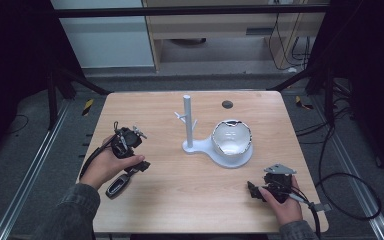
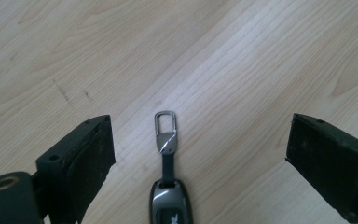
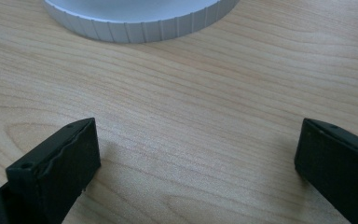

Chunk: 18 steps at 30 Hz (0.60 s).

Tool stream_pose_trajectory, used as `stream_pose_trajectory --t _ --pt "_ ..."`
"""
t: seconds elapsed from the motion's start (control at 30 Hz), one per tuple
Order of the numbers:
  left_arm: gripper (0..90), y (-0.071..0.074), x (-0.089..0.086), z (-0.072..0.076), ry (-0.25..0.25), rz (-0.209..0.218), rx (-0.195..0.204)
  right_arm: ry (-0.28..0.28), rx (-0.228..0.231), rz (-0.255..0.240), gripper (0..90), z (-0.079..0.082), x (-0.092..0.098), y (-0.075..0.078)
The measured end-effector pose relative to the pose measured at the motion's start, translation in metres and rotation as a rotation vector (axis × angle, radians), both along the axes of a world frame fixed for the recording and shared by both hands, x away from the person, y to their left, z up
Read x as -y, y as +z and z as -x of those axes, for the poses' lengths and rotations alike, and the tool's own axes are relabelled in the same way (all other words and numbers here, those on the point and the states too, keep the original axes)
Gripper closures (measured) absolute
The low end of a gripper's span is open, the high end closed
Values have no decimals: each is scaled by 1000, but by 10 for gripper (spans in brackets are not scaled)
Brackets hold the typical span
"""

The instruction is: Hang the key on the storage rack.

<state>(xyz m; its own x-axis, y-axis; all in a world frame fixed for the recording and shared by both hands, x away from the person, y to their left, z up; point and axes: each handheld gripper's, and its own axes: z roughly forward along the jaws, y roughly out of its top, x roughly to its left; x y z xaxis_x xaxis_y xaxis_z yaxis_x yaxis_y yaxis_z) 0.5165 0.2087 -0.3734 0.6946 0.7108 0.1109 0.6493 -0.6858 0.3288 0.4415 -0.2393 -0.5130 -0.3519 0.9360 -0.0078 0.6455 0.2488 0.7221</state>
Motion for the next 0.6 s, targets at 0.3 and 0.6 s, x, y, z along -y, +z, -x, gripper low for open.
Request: stream_pose_trajectory --t 0.3,0.6 --pt "74 -5 2 -8 51 -74 -68 11 0 6 4 0 1 0" --pt "186 -22 -1 -10 50 -108 -124 2 -1 -3 4 0 0 0"
